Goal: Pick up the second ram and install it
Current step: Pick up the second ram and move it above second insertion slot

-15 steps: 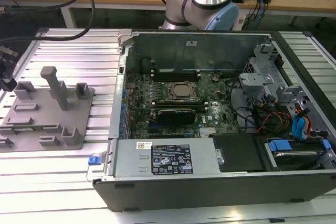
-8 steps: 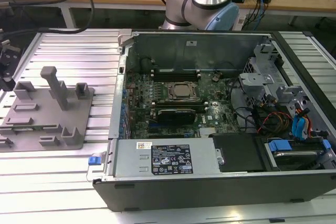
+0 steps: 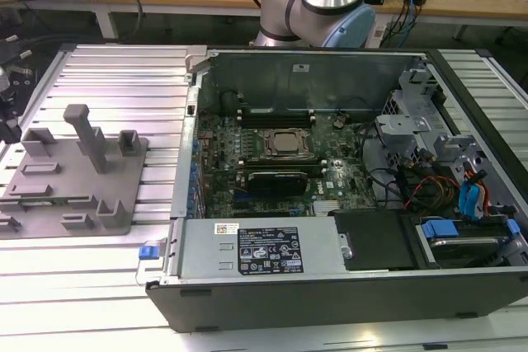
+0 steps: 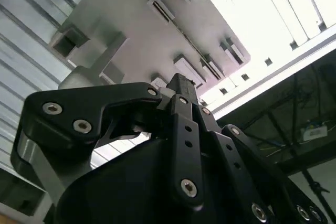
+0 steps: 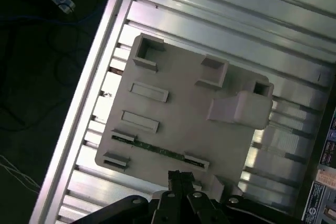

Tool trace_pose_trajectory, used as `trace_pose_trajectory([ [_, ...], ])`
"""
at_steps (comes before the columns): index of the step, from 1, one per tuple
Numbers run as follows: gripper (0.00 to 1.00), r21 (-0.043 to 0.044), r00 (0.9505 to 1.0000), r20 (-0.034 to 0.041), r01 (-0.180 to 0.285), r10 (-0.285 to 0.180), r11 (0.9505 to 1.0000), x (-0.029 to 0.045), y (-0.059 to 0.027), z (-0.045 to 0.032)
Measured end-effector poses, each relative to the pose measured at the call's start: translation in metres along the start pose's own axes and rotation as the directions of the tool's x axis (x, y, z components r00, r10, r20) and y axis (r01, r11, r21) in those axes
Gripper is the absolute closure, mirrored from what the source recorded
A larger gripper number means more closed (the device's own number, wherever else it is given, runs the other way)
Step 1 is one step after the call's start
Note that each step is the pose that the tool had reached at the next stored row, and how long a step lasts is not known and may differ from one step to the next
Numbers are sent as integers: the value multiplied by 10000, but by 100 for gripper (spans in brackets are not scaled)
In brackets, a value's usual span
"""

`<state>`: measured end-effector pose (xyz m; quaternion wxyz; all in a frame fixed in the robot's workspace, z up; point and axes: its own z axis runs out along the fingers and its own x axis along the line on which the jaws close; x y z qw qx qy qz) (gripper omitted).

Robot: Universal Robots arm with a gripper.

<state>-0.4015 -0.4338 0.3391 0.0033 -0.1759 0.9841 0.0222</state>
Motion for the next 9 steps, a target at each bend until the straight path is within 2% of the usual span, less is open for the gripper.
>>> trace_pose_trajectory([
  [1,92,-3,9994,-14,349,-349,9994,0,0,1],
  [3,92,-13,9951,-43,989,-989,9951,0,0,2],
  [4,92,-20,9884,-65,1517,-1518,9884,0,0,5],
  [6,92,-41,9678,-106,2515,-2516,9678,0,0,10],
  [8,92,-60,9477,-131,3188,-3188,9478,0,-1,14],
  [9,92,-70,9346,-145,3552,-3553,9348,0,-1,16],
])
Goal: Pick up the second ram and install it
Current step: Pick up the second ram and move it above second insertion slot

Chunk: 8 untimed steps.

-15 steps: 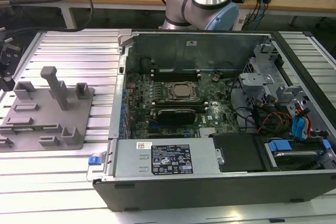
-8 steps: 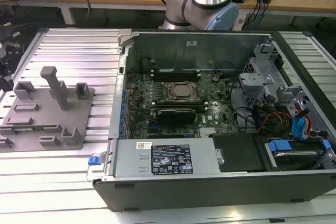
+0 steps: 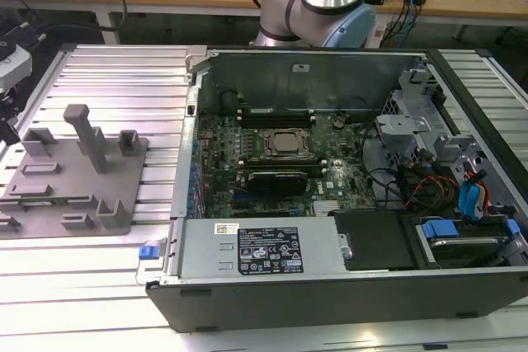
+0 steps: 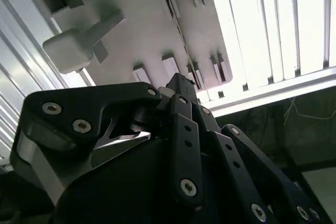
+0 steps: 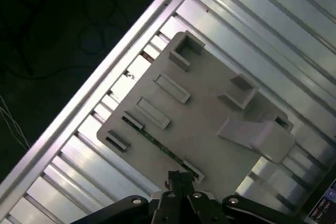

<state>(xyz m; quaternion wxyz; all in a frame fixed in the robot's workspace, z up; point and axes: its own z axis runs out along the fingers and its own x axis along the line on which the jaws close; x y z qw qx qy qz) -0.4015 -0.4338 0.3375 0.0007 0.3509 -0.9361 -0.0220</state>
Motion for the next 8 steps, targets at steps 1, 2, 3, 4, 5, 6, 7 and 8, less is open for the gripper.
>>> trace_pose_trajectory([
  [1,92,-6,9993,-17,385,-385,9993,0,0,2],
  [2,92,-12,9970,-31,772,-772,9970,0,0,4],
  [3,92,-16,9949,-41,1004,-1004,9949,0,0,5],
  [4,92,-20,9928,-49,1194,-1194,9928,0,0,6],
  [5,92,-28,9870,-65,1603,-1604,9871,0,0,9],
  [6,92,-36,9803,-80,1973,-1974,9803,0,0,11],
  [7,92,-45,9724,-94,2330,-2330,9725,0,0,13],
  [8,92,-54,9633,-106,2683,-2684,9633,0,-1,14],
])
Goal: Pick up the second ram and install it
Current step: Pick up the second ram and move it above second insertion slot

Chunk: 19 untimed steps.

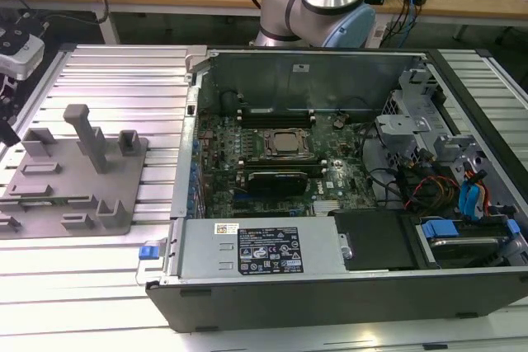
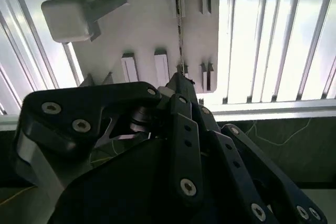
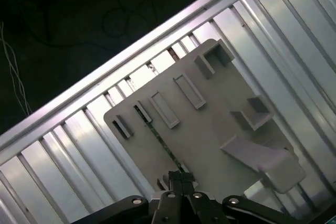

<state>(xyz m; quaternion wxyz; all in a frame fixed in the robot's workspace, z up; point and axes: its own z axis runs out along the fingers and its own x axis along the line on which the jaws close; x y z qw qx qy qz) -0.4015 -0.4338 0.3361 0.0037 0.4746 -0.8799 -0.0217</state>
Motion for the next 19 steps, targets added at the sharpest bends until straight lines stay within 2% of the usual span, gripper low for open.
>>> trace_pose_trajectory([
  [3,92,-11,9973,-31,734,-734,9973,0,0,6],
  [5,92,-28,9870,-66,1604,-1604,9870,0,-1,20],
  [8,92,-53,9627,-108,2704,-2704,9627,1,-2,43],
  [10,92,-65,9479,-125,3183,-3184,9480,1,-3,60],
  [12,92,-81,9295,-144,3684,-3685,9296,1,-4,84],
  [14,92,-104,8971,-170,4414,-4415,8972,2,-5,124],
  [15,92,-110,8923,-175,4509,-4511,8925,2,-6,129],
  [19,92,-108,8922,-174,4511,-4512,8924,2,-7,171],
])
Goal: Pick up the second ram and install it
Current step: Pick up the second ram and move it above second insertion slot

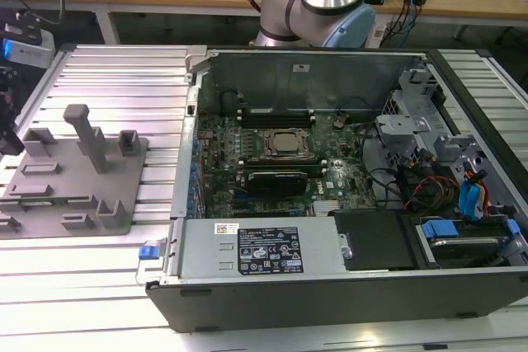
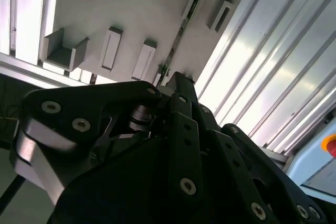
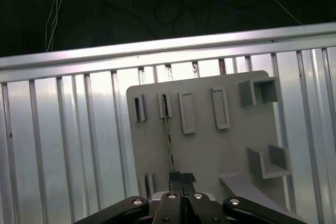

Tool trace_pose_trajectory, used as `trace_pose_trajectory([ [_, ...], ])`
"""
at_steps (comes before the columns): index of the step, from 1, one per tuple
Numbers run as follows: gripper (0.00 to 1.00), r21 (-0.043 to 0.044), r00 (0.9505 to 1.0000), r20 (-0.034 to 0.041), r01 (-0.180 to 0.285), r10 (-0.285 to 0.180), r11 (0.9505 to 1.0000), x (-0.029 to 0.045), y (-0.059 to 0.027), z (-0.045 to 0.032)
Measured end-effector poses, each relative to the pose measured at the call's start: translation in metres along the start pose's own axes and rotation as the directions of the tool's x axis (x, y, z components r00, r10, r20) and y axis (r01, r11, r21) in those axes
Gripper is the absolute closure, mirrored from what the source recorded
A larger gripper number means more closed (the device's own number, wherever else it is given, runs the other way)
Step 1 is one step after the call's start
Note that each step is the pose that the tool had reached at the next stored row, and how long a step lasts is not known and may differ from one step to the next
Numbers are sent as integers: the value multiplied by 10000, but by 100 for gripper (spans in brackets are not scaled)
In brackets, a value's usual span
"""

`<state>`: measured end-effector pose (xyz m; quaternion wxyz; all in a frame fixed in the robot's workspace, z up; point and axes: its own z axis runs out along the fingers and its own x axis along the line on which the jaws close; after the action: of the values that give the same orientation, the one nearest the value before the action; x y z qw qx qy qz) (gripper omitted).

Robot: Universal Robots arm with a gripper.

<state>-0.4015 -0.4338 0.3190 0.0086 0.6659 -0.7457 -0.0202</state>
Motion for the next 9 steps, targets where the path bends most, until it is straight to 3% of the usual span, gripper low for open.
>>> trace_pose_trajectory([
  [9,92,0,10000,-5,-1,1,10000,3,-8,203],
])
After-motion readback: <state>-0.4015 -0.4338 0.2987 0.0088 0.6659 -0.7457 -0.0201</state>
